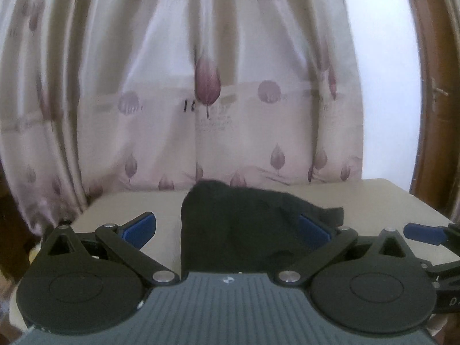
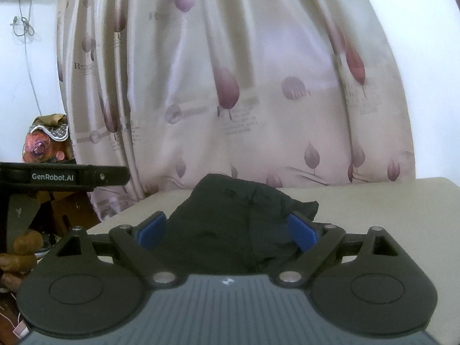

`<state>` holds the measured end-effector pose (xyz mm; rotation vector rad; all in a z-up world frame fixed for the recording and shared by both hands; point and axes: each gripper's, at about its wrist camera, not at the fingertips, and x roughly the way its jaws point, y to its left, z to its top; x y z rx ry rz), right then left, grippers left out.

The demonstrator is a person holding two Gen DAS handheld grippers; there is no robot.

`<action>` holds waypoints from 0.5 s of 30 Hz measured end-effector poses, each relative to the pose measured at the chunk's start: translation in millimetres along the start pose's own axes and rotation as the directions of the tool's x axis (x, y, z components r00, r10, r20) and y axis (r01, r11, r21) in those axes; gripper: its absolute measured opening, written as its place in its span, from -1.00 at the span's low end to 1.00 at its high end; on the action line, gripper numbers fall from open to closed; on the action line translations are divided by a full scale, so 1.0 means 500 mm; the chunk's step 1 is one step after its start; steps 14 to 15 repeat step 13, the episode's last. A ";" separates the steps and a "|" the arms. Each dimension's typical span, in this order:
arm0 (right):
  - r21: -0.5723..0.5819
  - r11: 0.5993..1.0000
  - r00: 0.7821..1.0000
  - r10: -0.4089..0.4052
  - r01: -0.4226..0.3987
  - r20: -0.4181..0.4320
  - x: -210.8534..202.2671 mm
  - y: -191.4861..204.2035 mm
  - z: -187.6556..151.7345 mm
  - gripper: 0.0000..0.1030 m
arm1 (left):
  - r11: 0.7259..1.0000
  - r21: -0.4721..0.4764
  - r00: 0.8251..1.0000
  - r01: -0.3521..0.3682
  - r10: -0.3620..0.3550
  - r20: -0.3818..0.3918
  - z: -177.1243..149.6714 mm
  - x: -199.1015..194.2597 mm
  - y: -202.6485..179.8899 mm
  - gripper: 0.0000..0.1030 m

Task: Fold large clothes
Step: 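Release the jacket bundle and pull both tools back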

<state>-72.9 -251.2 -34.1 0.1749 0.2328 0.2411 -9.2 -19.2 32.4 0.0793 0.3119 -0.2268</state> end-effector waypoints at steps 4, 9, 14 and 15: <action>-0.003 1.000 1.000 -0.006 0.006 -0.012 0.003 -0.001 -0.004 0.80 | 0.999 -0.002 0.998 -0.054 0.054 0.026 -0.015 0.001 0.001 1.00; -0.009 1.000 1.000 0.002 -0.003 -0.023 0.005 0.004 -0.009 0.80 | 0.999 -0.021 0.999 -0.045 0.046 0.029 -0.019 0.004 0.009 1.00; -0.036 0.999 1.000 -0.001 0.000 -0.024 0.005 0.015 -0.009 0.81 | 0.999 -0.024 0.999 -0.049 0.049 0.000 -0.019 0.014 0.012 1.00; -0.036 0.999 1.000 -0.001 0.000 -0.024 0.005 0.015 -0.009 0.81 | 0.999 -0.024 0.999 -0.049 0.049 0.000 -0.019 0.014 0.012 1.00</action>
